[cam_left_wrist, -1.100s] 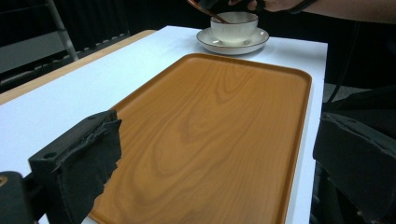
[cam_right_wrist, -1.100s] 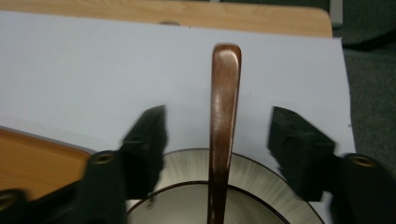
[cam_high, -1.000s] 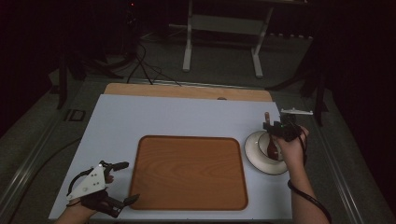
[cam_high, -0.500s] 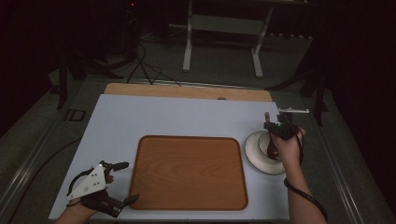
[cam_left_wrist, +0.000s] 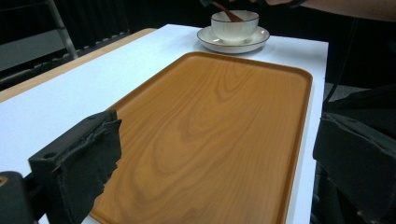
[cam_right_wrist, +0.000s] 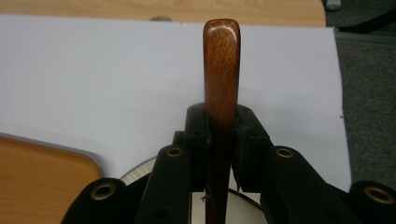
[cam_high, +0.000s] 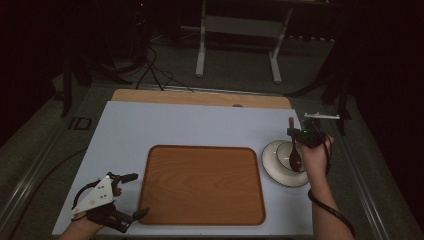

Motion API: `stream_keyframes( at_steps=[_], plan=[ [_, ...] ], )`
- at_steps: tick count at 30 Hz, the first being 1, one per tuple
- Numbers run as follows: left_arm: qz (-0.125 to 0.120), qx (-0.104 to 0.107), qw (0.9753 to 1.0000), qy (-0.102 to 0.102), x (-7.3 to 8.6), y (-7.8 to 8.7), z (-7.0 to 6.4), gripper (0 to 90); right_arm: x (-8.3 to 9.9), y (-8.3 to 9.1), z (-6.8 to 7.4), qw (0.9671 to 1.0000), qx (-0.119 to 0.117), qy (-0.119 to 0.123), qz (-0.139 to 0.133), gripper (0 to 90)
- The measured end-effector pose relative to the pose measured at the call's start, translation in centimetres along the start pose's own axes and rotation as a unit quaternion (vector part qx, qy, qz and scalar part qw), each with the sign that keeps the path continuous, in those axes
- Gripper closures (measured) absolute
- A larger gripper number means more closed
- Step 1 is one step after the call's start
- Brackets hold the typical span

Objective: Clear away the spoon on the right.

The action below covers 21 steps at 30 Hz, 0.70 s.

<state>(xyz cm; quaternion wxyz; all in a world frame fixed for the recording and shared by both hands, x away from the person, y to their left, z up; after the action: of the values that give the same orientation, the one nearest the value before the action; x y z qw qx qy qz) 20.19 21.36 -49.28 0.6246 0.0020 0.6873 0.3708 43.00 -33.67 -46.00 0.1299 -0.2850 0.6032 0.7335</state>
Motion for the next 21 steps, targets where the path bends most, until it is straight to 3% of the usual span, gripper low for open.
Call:
stream_keyframes(
  at_steps=[15, 21],
  plan=[
    [0.001, -0.001, 1.0, -0.001, 0.0, 0.0, 0.0, 2.1, -1.9, 4.3, 1.6, 0.9996, -0.003, -0.003, -0.029, 78.0],
    [0.0, -0.001, 1.0, -0.002, 0.0, 0.1, -0.1, 2.1, -2.5, 5.7, 2.6, 0.9993, -0.007, 0.009, -0.035, 78.0]
  ],
)
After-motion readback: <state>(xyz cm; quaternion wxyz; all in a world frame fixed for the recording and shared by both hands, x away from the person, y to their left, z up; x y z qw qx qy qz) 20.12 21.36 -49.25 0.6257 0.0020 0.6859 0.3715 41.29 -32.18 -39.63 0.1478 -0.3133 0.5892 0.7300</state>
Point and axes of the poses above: each handheld gripper's, and its own axes: y roughly backward along the jaws, x roughly out of its underside, z roughly to its left, the point moved 2 cm from there along -y, roughly forward along the jaws, and after that the axes turned 12 degrees about z, right-handed, at the moved point
